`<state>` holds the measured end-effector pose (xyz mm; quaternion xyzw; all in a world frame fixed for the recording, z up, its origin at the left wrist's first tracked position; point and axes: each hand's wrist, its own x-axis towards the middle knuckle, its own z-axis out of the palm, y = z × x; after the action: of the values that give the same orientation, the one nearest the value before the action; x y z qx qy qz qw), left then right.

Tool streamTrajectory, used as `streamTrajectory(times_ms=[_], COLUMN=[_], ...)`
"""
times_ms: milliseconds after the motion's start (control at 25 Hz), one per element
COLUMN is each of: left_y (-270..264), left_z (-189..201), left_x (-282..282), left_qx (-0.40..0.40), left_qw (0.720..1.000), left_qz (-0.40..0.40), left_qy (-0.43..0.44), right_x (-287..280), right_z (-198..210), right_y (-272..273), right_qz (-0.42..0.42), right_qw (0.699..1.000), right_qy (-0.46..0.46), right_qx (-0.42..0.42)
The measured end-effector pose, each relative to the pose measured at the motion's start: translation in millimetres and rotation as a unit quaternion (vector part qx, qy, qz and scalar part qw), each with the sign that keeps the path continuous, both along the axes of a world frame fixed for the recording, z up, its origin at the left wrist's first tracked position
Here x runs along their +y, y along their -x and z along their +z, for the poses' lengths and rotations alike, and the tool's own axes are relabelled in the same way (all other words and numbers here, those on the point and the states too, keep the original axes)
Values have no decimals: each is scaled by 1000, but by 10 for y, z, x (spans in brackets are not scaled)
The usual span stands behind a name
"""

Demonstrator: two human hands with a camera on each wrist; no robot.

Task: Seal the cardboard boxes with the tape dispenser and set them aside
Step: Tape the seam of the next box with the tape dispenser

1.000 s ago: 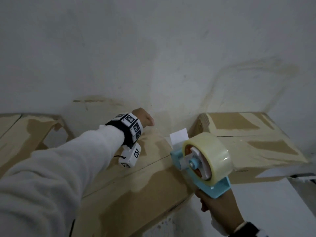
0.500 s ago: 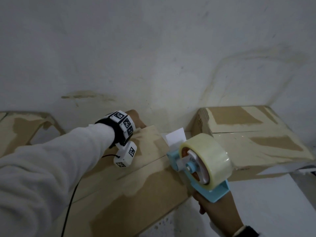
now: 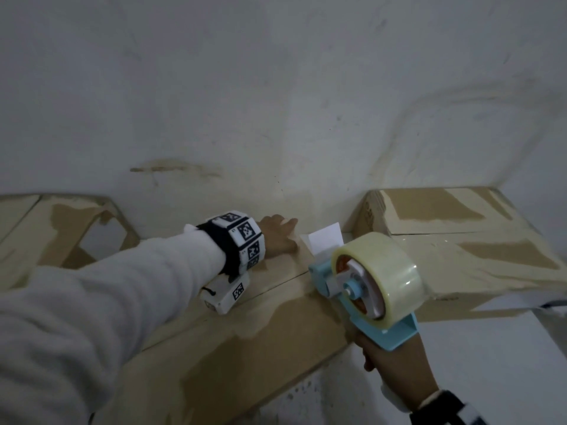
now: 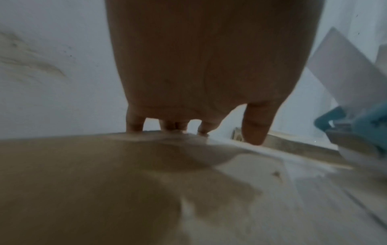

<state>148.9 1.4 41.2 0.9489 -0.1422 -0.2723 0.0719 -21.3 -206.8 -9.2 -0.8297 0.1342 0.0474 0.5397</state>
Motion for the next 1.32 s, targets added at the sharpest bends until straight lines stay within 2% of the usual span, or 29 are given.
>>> streamTrajectory(times_ms=[160, 320, 520, 680, 880, 1040, 1120, 1200, 1320], left_y=[104, 96, 66, 56, 77, 171, 328, 690, 1351], left_z=[-37, -95, -171, -155, -115, 62, 162, 211, 124], left_x=[-37, -68, -47, -45, -55, -151, -257, -412, -654], left_qx=[-17, -38, -57, -42, -18, -19, -62, -101, -67], left_qw=[999, 998, 996, 996, 997, 995, 994, 987, 977], left_qz=[19, 43, 44, 46, 60, 73, 41, -49, -134], left_qy=[-22, -32, -54, -65, -53, -70, -82, -118, -154], right_x=[12, 4, -25, -181, -452, -458, -451, -456, -470], right_z=[46, 214, 329, 366, 283, 196, 190, 197, 189], right_y=[60, 81, 108, 381, 792, 835, 816, 829, 861], right_qz=[-41, -29, -25, -37, -81, -102, -86, -69, -56], right_qw=[997, 994, 994, 994, 991, 986, 989, 991, 992], right_qy=[-71, -102, -110, -100, -74, -95, -93, -91, -93], right_qx=[-11, -15, 1, 30, 74, 87, 74, 71, 60])
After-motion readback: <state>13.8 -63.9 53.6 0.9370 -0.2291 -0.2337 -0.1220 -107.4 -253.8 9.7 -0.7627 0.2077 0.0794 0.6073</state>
